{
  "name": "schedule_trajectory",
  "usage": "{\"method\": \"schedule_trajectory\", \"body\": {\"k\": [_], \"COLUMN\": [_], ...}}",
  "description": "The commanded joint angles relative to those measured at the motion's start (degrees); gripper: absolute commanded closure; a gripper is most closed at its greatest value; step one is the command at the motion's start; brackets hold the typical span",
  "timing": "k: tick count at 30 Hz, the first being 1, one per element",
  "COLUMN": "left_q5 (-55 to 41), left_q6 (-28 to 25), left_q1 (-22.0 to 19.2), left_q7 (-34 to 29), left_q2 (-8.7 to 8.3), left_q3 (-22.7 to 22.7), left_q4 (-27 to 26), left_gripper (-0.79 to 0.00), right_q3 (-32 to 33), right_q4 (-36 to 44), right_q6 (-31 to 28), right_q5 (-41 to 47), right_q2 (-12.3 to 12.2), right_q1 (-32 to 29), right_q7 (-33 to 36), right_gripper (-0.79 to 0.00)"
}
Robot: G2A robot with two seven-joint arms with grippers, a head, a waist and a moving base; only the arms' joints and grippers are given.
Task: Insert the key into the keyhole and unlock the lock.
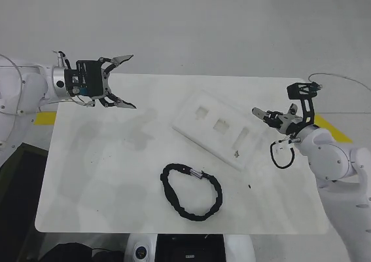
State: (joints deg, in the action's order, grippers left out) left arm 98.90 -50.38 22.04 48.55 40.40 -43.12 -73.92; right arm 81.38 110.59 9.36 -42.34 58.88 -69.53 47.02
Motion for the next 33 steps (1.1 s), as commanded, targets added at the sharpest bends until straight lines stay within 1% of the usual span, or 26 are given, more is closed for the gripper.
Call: {"method": "schedule_trajectory", "body": {"k": [1,9,16,22,28,29,30,32,33], "left_q5": [0.0,0.0,0.0,0.0,0.0,0.0,0.0,0.0,0.0], "left_q6": [0.0,0.0,0.0,0.0,0.0,0.0,0.0,0.0,0.0], "left_q1": [0.0,0.0,0.0,0.0,0.0,0.0,0.0,0.0,0.0], "left_q7": [0.0,0.0,0.0,0.0,0.0,0.0,0.0,0.0,0.0], "left_q2": [0.0,0.0,0.0,0.0,0.0,0.0,0.0,0.0,0.0], "left_q3": [0.0,0.0,0.0,0.0,0.0,0.0,0.0,0.0,0.0], "left_q4": [0.0,0.0,0.0,0.0,0.0,0.0,0.0,0.0,0.0], "left_gripper": [-0.785,-0.785,-0.785,-0.785,-0.785,-0.785,-0.785,-0.785,-0.785], "right_q3": [-1.23,-6.38,-10.34,-14.44,-16.73,-16.92,-17.06,-17.3,-17.42], "right_q4": [0.69,2.37,5.38,6.77,6.3,6.19,6.09,5.85,5.72], "right_q6": [0.55,1.95,3.59,5.2,6.78,7.14,7.38,7.65,7.74], "right_q5": [-1.05,-5.79,-8.12,-8.88,-9.01,-8.89,-8.8,-8.81,-8.94], "right_q2": [0.05,0.35,0.51,0.92,1.4,1.49,1.56,1.68,1.73], "right_q1": [-0.14,0.16,0.95,1.61,2.28,2.36,2.45,2.65,2.75], "right_q7": [1.57,6.36,16.78,23.26,24.04,23.85,23.68,23.45,23.41], "right_gripper": [-0.785,-0.785,-0.785,-0.785,-0.785,-0.748,-0.665,-0.616,-0.557]}}
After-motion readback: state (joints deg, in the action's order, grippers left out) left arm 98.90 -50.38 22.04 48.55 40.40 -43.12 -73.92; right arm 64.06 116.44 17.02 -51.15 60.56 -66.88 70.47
